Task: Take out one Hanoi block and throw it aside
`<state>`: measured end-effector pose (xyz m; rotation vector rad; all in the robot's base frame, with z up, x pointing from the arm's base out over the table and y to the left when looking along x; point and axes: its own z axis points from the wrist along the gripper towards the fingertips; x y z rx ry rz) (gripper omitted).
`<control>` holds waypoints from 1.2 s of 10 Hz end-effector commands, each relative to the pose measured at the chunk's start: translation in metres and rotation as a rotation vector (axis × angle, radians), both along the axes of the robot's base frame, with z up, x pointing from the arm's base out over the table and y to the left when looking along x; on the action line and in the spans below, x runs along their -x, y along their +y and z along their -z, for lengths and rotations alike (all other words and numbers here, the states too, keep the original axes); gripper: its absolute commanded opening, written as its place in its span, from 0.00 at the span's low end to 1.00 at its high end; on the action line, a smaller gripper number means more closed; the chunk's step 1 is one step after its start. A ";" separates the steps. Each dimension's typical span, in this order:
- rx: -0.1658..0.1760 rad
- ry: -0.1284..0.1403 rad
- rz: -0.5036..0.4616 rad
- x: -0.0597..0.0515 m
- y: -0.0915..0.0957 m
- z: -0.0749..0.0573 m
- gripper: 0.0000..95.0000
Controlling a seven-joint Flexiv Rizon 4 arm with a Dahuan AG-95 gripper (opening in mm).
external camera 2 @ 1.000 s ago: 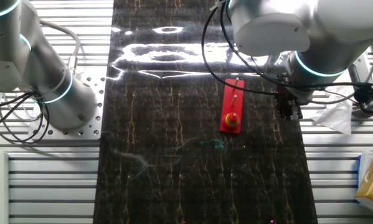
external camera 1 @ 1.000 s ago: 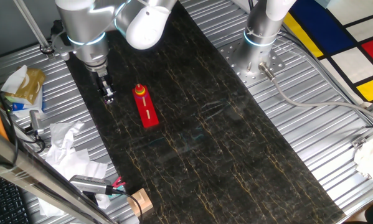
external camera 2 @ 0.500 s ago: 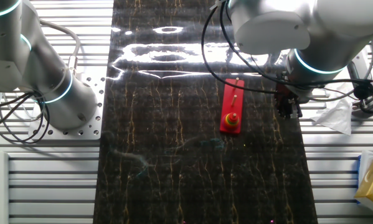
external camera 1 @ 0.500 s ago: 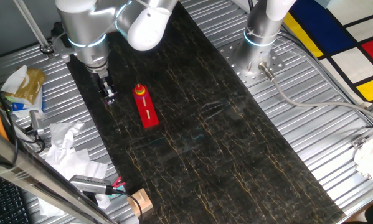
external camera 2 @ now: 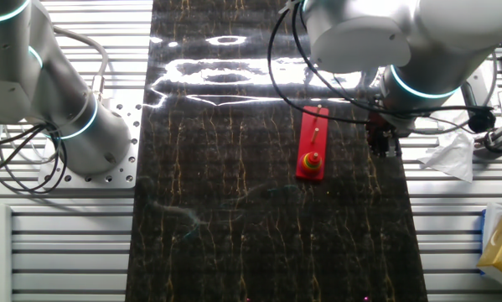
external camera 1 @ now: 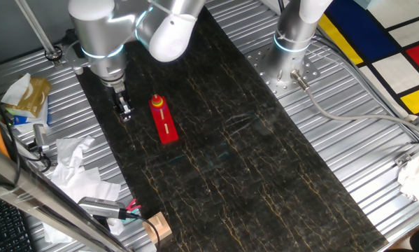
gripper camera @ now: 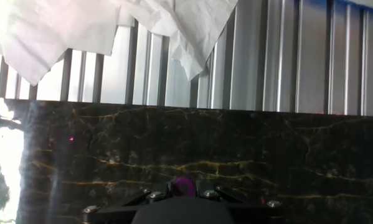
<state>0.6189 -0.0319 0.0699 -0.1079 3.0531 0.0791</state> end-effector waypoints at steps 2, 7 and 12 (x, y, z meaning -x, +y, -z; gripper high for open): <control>0.038 0.018 0.019 0.001 0.000 -0.002 0.00; 0.042 0.012 -0.002 0.001 0.000 -0.002 0.00; 0.050 0.011 -0.029 0.001 0.000 0.000 0.00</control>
